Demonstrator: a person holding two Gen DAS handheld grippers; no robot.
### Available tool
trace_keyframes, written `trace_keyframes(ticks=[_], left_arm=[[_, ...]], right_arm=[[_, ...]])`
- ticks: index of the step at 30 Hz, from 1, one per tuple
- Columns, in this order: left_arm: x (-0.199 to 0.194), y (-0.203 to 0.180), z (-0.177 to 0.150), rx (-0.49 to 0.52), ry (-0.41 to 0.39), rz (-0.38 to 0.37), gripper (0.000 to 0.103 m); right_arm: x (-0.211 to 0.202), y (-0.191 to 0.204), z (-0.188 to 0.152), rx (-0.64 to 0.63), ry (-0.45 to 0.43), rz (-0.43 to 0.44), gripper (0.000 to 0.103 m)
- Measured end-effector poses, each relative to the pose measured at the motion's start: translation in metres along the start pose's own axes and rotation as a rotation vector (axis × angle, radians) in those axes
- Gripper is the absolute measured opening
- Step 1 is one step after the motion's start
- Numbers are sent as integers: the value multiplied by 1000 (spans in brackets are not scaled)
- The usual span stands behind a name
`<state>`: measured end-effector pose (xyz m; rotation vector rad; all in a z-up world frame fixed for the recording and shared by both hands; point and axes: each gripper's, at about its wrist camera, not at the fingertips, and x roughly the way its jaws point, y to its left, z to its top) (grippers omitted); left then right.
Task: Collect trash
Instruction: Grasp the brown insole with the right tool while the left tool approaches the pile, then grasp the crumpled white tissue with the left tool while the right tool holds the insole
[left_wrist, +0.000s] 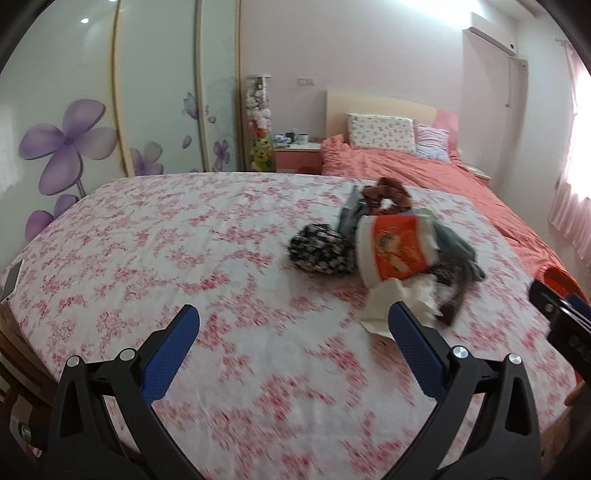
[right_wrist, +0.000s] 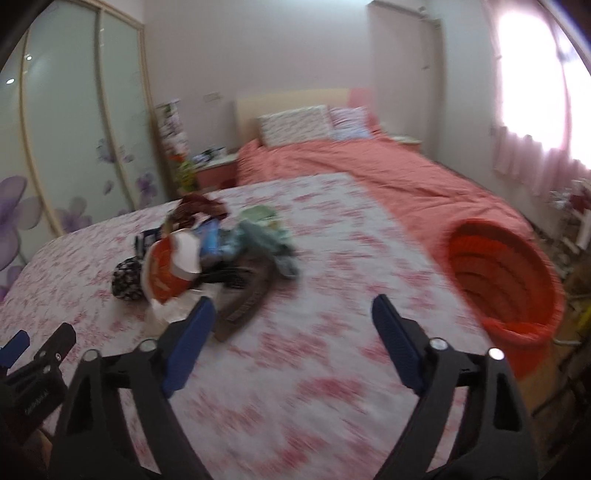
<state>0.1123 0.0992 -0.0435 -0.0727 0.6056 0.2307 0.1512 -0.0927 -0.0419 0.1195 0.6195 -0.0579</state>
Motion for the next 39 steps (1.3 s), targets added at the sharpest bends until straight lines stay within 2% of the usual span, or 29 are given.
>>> trace_keyframes(ticks=[5, 9, 11, 14, 16, 20, 25, 28, 30, 31, 32, 34, 36, 37, 38, 39], left_arm=[[18, 11, 4, -13, 23, 9, 101], [31, 19, 6, -36, 54, -7, 101], [34, 20, 6, -38, 65, -29, 101], [39, 17, 6, -35, 75, -51, 101], [40, 15, 7, -30, 76, -64, 101], [39, 9, 9, -17, 78, -99, 101], [42, -1, 10, -6, 95, -137, 101], [45, -7, 12, -3, 109, -161, 101], [46, -10, 12, 4, 113, -171, 101], [46, -12, 12, 9, 116, -177, 101], [47, -13, 12, 13, 118, -180, 101], [48, -16, 12, 20, 125, -188, 101], [49, -19, 11, 27, 133, -197, 101], [50, -21, 10, 30, 139, -203, 101], [51, -23, 10, 32, 144, -209, 101], [51, -25, 10, 34, 151, -219, 101]], right_arm=[[59, 26, 7, 3, 97, 62, 63], [92, 31, 6, 39, 190, 53, 57], [103, 30, 3, 48, 234, 49, 49], [105, 23, -1, 74, 246, 73, 43], [99, 18, -1, 68, 241, 67, 30], [98, -4, -2, 101, 264, 42, 29], [105, -8, -1, 133, 279, 100, 31], [107, -4, -1, 140, 281, 124, 42], [106, 0, -2, 116, 279, 119, 45], [105, 2, -3, 99, 281, 110, 52], [104, 3, -5, 87, 288, 100, 54], [101, 4, -9, 53, 268, 67, 54], [99, 3, -12, 20, 256, 43, 49], [99, 2, -12, 11, 254, 36, 37], [99, 1, -12, 2, 253, 52, 30], [98, 0, -11, 0, 257, 61, 30]])
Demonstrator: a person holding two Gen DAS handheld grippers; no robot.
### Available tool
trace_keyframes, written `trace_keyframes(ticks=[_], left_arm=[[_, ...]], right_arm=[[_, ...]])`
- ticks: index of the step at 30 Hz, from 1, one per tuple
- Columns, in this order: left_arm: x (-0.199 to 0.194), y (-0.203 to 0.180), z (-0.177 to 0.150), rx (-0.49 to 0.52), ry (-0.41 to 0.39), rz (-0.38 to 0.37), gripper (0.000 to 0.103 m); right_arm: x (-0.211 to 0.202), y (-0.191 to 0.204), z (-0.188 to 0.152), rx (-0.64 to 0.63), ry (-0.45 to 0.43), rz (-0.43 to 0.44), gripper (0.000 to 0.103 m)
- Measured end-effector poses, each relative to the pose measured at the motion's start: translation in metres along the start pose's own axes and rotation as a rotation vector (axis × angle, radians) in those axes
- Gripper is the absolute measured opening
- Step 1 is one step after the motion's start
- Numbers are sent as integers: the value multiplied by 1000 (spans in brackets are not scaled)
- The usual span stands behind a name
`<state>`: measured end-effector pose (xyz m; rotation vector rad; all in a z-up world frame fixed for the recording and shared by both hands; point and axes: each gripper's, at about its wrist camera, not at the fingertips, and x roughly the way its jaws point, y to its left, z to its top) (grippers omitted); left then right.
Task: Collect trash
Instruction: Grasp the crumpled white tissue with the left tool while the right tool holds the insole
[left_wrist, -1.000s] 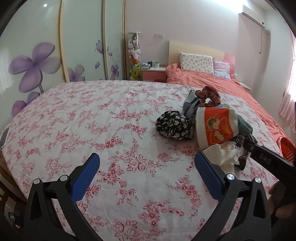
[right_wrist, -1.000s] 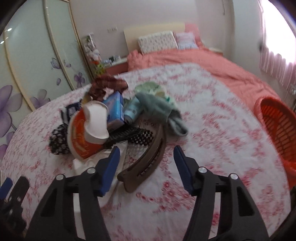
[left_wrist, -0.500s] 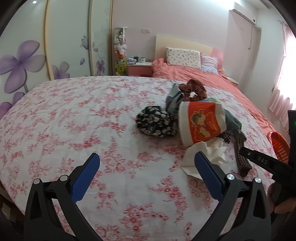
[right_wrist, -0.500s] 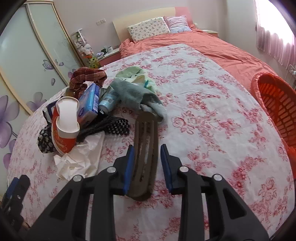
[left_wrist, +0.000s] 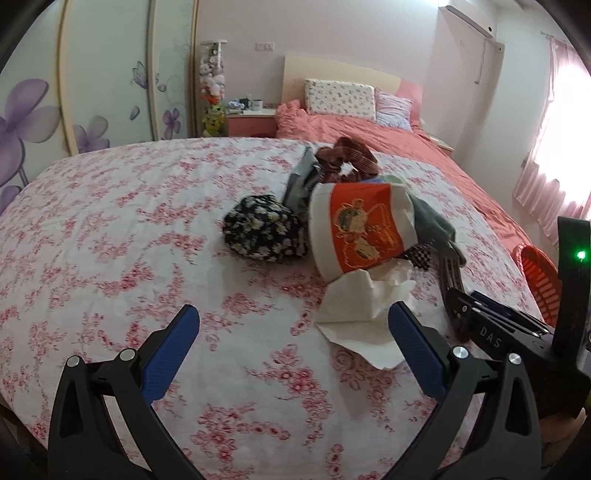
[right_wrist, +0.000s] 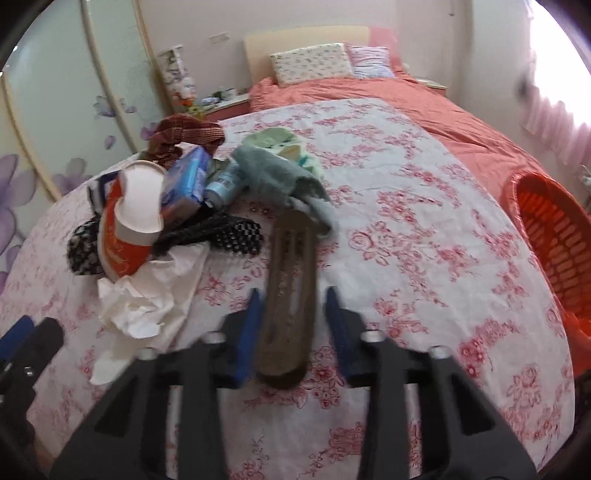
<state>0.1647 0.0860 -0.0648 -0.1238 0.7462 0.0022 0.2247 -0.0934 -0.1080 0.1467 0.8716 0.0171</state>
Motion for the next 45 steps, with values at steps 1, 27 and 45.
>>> trace_keyframes(ticks=[1, 27, 45], left_arm=[[1, -3, 0, 3, 5, -8, 101], [47, -48, 4, 73, 115, -61, 69], [-6, -81, 15, 133, -7, -140, 50]], right_arm=[[0, -1, 1, -4, 2, 1, 28], [-6, -42, 7, 47, -1, -18, 23], [-56, -75, 7, 85, -88, -18, 23]])
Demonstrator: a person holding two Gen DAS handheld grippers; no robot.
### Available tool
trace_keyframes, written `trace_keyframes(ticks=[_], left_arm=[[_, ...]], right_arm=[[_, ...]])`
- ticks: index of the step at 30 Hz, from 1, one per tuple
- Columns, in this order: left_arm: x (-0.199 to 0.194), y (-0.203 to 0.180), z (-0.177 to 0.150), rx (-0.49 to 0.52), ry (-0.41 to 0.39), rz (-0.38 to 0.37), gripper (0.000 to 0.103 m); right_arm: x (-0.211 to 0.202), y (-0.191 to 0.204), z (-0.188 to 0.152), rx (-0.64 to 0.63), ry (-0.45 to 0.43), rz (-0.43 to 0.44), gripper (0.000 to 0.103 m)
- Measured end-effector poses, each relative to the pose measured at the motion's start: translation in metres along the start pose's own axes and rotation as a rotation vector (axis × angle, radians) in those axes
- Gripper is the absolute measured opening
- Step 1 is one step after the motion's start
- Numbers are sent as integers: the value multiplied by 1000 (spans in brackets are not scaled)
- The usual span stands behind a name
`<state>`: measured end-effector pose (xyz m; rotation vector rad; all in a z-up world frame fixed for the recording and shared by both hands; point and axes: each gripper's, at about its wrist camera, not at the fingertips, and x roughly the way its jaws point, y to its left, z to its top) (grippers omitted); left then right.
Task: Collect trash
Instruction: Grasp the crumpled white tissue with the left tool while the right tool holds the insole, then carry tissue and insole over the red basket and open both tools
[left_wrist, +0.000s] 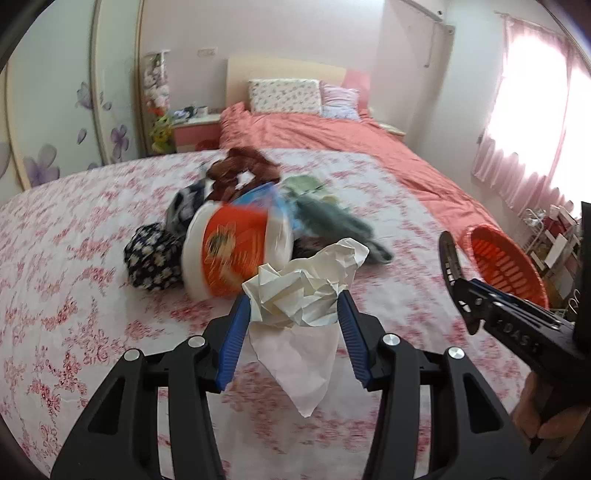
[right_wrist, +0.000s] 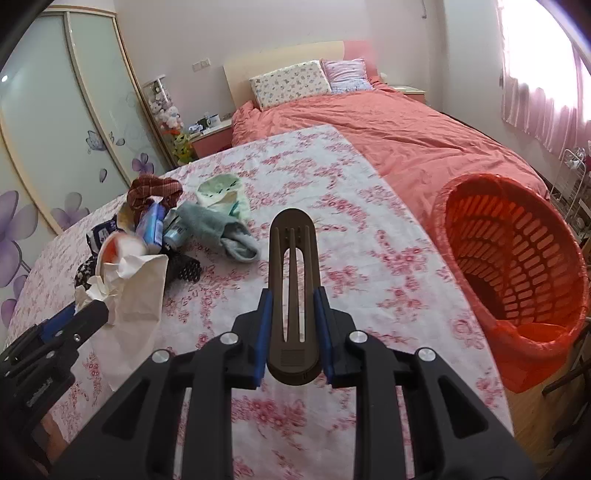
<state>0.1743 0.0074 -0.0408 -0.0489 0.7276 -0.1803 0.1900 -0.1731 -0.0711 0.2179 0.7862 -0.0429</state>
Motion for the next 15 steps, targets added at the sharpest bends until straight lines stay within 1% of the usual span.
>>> trace_keyframes(ticks=[7, 15], left_arm=[[-12, -25, 15, 27, -46, -54, 50], [-10, -57, 37, 53, -78, -103, 50]], right_arm=[[-21, -20, 6, 20, -43, -3, 24], [-39, -41, 16, 42, -89, -7, 23]])
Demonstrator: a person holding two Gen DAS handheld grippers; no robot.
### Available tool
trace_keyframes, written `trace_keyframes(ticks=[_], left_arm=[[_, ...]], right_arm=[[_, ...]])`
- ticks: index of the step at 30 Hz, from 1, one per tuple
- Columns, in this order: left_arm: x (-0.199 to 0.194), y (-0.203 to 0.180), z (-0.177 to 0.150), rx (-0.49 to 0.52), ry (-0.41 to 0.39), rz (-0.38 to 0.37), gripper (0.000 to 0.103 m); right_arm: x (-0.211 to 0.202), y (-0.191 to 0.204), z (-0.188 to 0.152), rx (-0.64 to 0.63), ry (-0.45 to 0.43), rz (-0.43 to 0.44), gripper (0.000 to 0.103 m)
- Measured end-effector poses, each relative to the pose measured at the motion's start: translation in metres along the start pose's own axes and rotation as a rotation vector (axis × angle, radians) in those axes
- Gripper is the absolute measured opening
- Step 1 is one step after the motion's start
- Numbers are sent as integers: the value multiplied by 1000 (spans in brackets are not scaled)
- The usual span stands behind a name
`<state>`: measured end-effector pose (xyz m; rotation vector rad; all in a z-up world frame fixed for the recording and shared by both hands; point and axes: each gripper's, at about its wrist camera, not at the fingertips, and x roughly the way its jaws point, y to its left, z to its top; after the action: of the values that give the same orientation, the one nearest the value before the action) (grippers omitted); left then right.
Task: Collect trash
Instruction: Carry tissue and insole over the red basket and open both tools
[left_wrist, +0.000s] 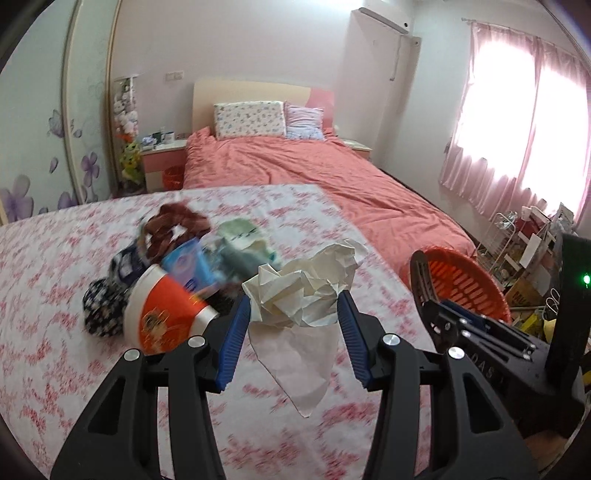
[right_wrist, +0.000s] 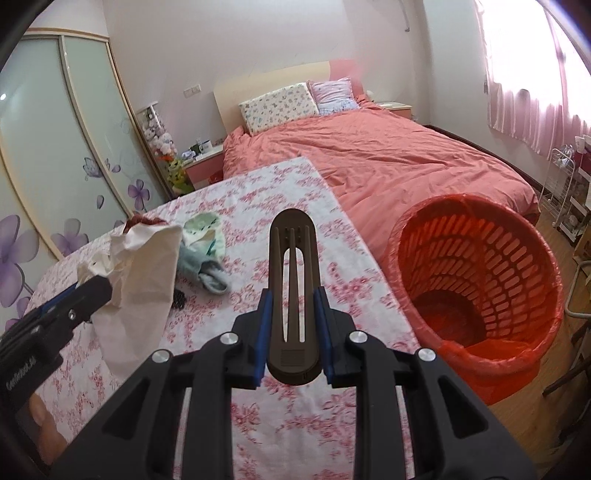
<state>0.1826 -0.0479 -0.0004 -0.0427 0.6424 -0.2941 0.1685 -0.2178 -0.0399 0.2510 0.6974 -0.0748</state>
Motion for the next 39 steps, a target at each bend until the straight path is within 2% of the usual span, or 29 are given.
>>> trace_keyframes(ticks=[9, 18, 28, 35, 39], left_arm=[[16, -33, 26, 43, -25, -51, 50], [38, -84, 39, 99, -15, -160, 50], [78, -158, 34, 192, 44, -275, 50], [102, -191, 27, 228, 98, -335, 50], [111, -203, 23, 244, 122, -346, 50]], right_arm=[[-18, -29, 20, 20, -63, -34, 23], [-29, -90, 38, 86, -112, -111, 24], [-18, -165, 40, 179, -106, -178, 23], [-8, -206, 35, 250, -94, -186, 23], [-6, -222, 35, 287, -94, -179, 23]])
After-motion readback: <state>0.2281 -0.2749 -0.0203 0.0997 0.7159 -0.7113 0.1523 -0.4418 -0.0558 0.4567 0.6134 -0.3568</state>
